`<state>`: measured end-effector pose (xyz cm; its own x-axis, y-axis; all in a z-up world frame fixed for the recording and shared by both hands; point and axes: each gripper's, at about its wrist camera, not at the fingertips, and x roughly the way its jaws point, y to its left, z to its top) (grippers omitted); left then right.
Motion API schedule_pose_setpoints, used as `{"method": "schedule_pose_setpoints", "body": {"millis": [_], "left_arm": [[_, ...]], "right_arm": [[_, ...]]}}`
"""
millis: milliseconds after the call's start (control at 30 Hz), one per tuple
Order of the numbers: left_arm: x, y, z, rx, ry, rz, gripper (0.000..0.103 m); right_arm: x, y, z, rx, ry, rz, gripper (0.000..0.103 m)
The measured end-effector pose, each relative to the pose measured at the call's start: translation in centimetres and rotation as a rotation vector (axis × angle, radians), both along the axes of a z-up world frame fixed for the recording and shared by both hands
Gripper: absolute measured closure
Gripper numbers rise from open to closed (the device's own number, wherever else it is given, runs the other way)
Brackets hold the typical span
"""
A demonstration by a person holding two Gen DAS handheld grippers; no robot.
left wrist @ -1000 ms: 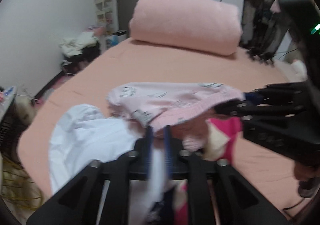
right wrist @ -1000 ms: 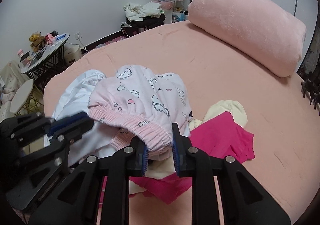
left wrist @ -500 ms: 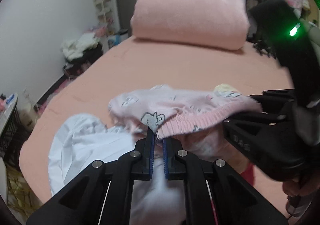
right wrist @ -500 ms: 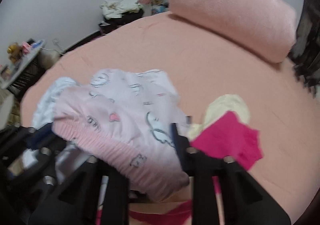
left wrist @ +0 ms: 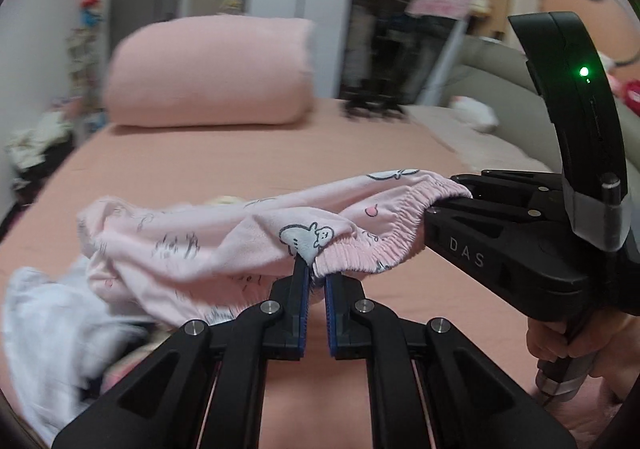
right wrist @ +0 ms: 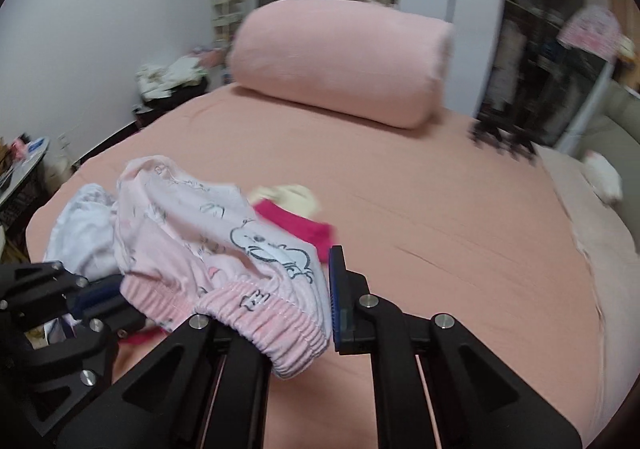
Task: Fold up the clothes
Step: 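Lift the pink pants out of the pile and carry them onto open bed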
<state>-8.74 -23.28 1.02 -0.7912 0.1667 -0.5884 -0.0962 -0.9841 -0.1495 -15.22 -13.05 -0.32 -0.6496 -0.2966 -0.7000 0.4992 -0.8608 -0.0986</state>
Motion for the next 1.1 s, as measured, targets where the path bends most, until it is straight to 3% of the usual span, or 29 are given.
{"method": "schedule_pose_setpoints", "body": {"millis": [133,300,467,567,733,967,1100], "left_arm": [[0.5,8.8,-0.9,0.063,-0.038,-0.119,0.095],[2.0,19.5,-5.2,0.156,-0.149,-0.225,0.095],[3.5,26.3,-8.8,0.193,-0.262,-0.258,0.095],[3.9,27.4,-9.2,0.163,-0.284,-0.24,0.095],[4.6,26.2,-9.1,0.142,-0.315,-0.192,0.095],[5.7,23.0,-5.6,0.128,-0.237,-0.104,0.095],[6.1,21.6,-4.9,0.13,-0.202,-0.06,0.095]], "right_arm": [[1.9,9.1,-0.3,0.017,-0.019,-0.086,0.097],[4.3,20.4,-0.8,0.038,-0.043,-0.193,0.097],[5.9,27.9,-4.8,0.061,-0.161,-0.257,0.097],[6.3,29.6,-6.4,0.056,-0.21,-0.261,0.097],[6.8,28.3,-7.4,0.033,-0.253,-0.238,0.097],[7.3,26.9,-7.0,0.056,-0.248,-0.221,0.096],[7.4,26.2,-9.0,0.106,-0.305,-0.209,0.073]]}}
